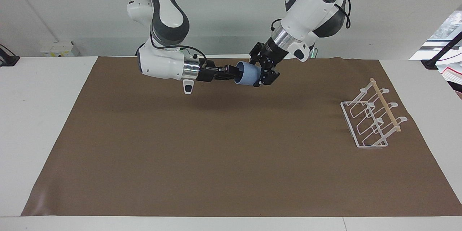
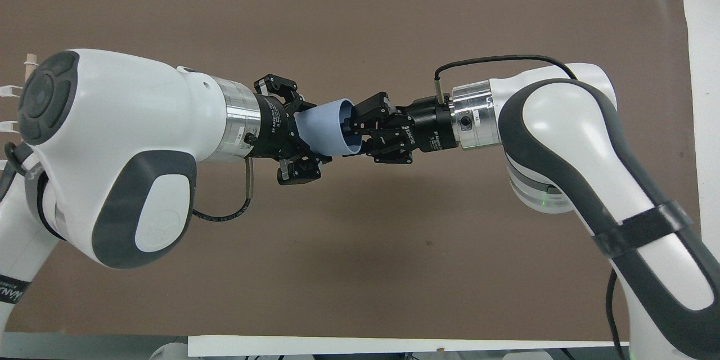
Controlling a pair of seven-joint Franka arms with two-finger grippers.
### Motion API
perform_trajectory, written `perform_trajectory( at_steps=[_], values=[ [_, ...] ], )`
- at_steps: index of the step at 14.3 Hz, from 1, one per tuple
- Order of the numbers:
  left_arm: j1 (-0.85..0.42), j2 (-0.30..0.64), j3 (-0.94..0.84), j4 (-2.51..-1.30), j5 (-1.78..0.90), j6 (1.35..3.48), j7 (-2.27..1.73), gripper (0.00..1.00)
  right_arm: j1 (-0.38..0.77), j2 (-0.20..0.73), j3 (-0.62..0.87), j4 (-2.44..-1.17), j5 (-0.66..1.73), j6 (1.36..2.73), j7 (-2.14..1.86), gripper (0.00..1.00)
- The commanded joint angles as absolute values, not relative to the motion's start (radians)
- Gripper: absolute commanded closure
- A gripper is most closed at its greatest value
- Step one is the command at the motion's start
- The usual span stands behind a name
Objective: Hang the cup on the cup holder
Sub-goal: 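Pull the cup away with the left gripper while the right gripper withdraws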
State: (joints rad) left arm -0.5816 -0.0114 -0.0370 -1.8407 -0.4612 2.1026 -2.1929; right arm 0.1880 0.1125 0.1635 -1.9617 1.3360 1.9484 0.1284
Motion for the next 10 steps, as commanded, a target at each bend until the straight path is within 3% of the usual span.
perform_trajectory(
  at_steps=[1,3,10],
  values=[
    [-0.591,-0.020,-0.026,-1.842,-0.454,2.092,-2.186,1.00,0.170,0.097,0.169,-1.973,1.348,1.954,0.127,0.00],
    [-0.584,-0.017,-0.026,-1.836,-0.456,2.088,-2.186,1.00,0.138,0.097,0.163,-1.962,1.288,1.948,0.126,0.00],
    [-0.523,-0.003,-0.021,-1.813,-0.366,2.025,-2.129,1.00,-0.027,0.006,0.160,-1.913,0.624,1.838,0.118,0.00]
  ],
)
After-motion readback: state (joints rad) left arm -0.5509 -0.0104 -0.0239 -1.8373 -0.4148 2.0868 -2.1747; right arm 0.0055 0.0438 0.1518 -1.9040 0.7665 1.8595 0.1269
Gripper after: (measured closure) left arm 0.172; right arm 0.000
